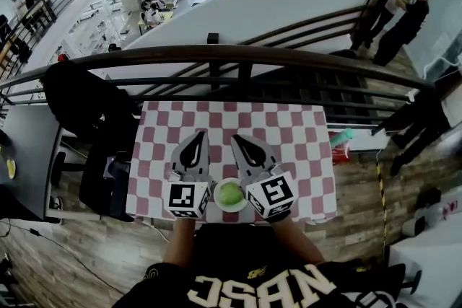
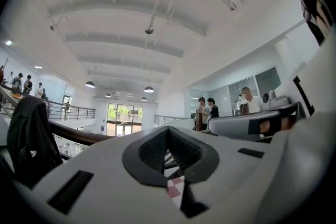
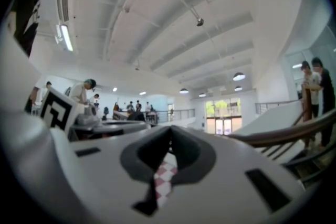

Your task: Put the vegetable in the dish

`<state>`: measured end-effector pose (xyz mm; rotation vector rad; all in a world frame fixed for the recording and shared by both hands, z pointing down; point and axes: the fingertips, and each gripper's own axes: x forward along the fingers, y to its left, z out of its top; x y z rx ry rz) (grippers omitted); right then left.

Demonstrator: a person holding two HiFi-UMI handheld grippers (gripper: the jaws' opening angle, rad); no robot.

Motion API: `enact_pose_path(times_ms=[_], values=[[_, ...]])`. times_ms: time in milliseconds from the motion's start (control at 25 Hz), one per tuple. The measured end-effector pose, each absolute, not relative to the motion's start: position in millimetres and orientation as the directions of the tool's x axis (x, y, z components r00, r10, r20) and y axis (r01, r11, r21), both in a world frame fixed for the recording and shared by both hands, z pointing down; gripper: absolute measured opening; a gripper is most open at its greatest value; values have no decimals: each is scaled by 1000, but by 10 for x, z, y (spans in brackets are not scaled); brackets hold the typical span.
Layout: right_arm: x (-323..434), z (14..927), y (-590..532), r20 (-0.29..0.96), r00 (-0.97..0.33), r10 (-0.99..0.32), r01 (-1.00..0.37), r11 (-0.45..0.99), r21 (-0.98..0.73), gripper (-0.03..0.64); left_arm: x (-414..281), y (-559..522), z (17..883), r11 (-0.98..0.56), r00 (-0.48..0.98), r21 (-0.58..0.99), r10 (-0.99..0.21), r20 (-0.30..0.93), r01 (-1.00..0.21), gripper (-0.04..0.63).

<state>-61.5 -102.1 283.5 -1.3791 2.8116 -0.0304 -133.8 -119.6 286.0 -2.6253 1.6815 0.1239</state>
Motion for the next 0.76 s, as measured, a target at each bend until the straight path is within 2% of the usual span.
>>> enact_pose_path(times_ms=[280, 760], values=[[-600, 2949, -1052, 27, -568, -823, -823, 568, -15, 18, -1401, -1207, 2879, -408, 403, 32, -909, -104, -912, 20], [-406, 3038, -1139, 98, -486, -869, -873, 489, 6, 18, -1277, -1339, 2990, -441, 438, 38, -897, -61, -897, 20]])
